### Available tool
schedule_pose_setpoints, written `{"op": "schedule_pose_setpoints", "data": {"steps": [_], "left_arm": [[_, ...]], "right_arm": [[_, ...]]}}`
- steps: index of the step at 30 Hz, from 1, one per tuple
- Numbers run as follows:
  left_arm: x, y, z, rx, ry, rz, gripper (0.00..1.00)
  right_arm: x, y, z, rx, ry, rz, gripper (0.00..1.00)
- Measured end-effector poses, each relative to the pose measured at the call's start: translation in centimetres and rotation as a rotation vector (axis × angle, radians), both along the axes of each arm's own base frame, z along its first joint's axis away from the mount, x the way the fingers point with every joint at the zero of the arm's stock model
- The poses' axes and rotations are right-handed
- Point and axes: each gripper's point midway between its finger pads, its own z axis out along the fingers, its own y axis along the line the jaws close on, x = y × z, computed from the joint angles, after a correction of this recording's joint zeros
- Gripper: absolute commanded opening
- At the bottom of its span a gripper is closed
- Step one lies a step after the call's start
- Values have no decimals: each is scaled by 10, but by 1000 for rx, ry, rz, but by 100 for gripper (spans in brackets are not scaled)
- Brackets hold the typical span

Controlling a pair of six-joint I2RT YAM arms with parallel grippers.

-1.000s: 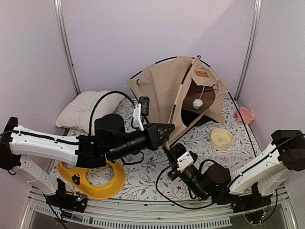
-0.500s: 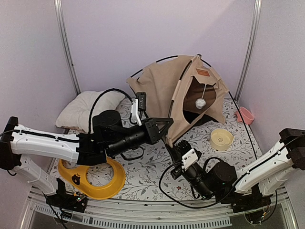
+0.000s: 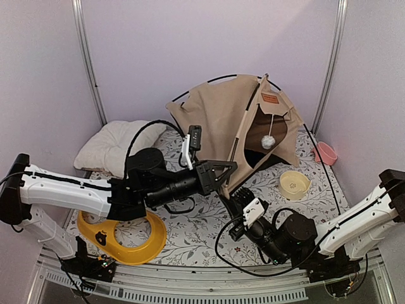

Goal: Set up the pet tent

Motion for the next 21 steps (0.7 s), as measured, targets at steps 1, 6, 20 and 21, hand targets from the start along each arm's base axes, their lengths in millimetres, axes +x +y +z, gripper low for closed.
{"op": "schedule_pose_setpoints", "data": {"steps": [1,6,20,21], "left_arm": [[-1,0,1,-8,2,-3,0],[-2,1,6,-40,-8,-9,0],[-7,-1,11,-60,-16,-39,0],[-7,-1,12,-65,-17,-40,0]], "right_arm": [[0,-1,0,-1,0,1,0],[-3,-5,5,19,15,30,0],[-8,-5,11,52,44,76,0],[-8,-5,13,55,44,81,0]]}}
